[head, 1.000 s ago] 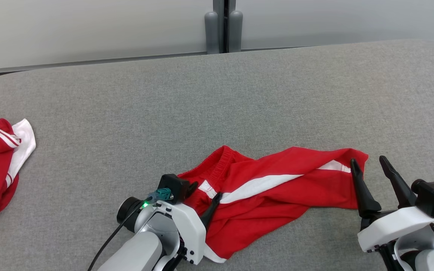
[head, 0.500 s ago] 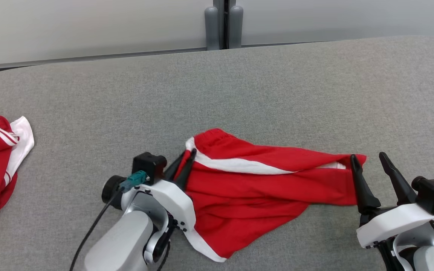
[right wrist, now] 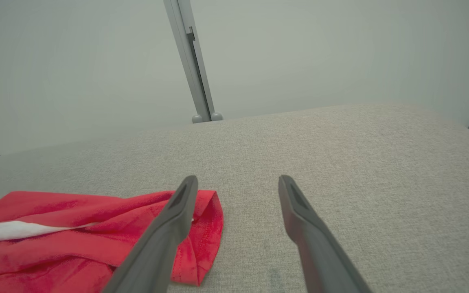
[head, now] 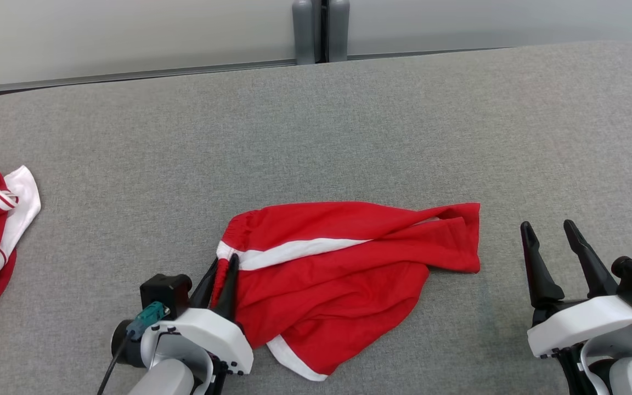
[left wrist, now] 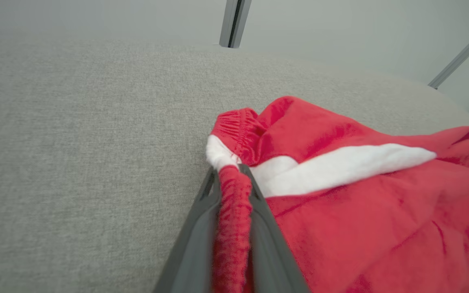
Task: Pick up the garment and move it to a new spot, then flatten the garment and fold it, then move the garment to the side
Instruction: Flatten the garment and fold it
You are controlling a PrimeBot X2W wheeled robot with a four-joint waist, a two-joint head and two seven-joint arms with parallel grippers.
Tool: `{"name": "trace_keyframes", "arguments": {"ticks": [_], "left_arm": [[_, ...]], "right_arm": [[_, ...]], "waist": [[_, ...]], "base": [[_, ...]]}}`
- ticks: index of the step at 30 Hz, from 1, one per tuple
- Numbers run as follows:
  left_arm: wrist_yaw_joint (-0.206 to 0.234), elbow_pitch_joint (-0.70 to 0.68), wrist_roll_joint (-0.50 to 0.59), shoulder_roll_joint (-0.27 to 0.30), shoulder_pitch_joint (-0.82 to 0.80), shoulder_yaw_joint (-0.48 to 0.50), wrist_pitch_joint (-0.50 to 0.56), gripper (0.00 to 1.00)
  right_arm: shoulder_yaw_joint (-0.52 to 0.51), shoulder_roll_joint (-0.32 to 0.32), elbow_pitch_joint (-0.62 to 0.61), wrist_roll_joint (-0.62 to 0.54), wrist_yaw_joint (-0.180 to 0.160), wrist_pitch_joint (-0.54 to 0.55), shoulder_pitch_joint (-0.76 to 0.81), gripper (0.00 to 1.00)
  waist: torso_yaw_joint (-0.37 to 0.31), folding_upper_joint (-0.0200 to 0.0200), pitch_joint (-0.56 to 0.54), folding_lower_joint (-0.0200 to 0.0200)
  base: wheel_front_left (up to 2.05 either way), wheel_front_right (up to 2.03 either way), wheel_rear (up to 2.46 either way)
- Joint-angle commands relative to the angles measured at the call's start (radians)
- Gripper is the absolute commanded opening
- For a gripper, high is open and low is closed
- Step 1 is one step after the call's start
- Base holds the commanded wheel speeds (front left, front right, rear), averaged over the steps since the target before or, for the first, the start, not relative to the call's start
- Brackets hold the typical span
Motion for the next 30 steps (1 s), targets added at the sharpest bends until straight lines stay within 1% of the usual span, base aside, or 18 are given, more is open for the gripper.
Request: {"name": "trace_keyframes", "arguments": {"ticks": [1, 4, 8, 10, 13, 16, 20, 27, 29, 30], "left_arm": [[0.009, -0.014, -0.006, -0.002, 0.019, 0.001, -0.009, 1.00], [0.033, -0.040, 0.013, -0.007, 0.043, 0.007, -0.029, 1.00], [0.074, -0.099, 0.075, -0.005, 0.065, 0.036, -0.050, 1.00], [0.091, -0.151, 0.116, 0.001, 0.067, 0.071, -0.053, 1.00], [0.102, -0.234, 0.184, 0.006, 0.088, 0.128, -0.052, 1.00], [0.092, -0.285, 0.227, 0.018, 0.101, 0.177, -0.051, 1.00], [0.068, -0.300, 0.252, 0.044, 0.112, 0.226, -0.052, 1.00], [0.020, -0.263, 0.223, 0.099, 0.127, 0.267, -0.039, 1.00], [0.015, -0.261, 0.219, 0.108, 0.131, 0.269, -0.033, 1.00], [0.007, -0.255, 0.213, 0.124, 0.139, 0.272, -0.023, 1.00]], "right_arm": [[-0.007, -0.002, 0.001, 0.003, 0.000, -0.009, -0.014, 1.00], [-0.009, -0.003, 0.001, -0.001, 0.000, -0.010, -0.019, 1.00], [-0.013, -0.010, -0.005, -0.006, 0.000, -0.014, -0.020, 1.00], [-0.019, -0.013, -0.008, -0.007, 0.000, -0.012, -0.021, 1.00], [-0.026, -0.016, -0.011, -0.012, 0.000, -0.009, -0.018, 1.00], [-0.026, -0.018, -0.013, -0.016, 0.000, -0.005, -0.010, 1.00], [-0.021, -0.018, -0.014, -0.021, 0.000, 0.003, 0.004, 1.00], [-0.006, -0.020, -0.022, -0.027, 0.000, 0.015, 0.026, 1.00], [-0.005, -0.020, -0.024, -0.028, 0.000, 0.017, 0.028, 1.00], [-0.001, -0.018, -0.027, -0.028, 0.000, 0.017, 0.033, 1.00]], "waist": [[0.003, 0.0000, 0.004, 0.0000], [0.010, 0.0000, 0.007, 0.0000], [0.021, 0.0000, 0.001, 0.0000], [0.027, 0.0000, -0.005, 0.0000], [0.034, 0.0000, -0.017, 0.0000], [0.038, 0.0000, -0.032, 0.0000], [0.040, 0.0000, -0.057, 0.0000], [0.040, 0.0000, -0.088, 0.0000], [0.040, 0.0000, -0.091, 0.0000], [0.039, 0.0000, -0.094, 0.0000]], "base": [[0.00, 0.00, 0.00], [0.00, 0.00, 0.00], [0.00, 0.00, 0.00], [0.00, 0.00, 0.00], [0.00, 0.00, 0.00], [0.00, 0.00, 0.00], [0.00, 0.00, 0.00], [0.00, 0.00, 0.00], [0.00, 0.00, 0.00], [0.00, 0.00, 0.00]]}}
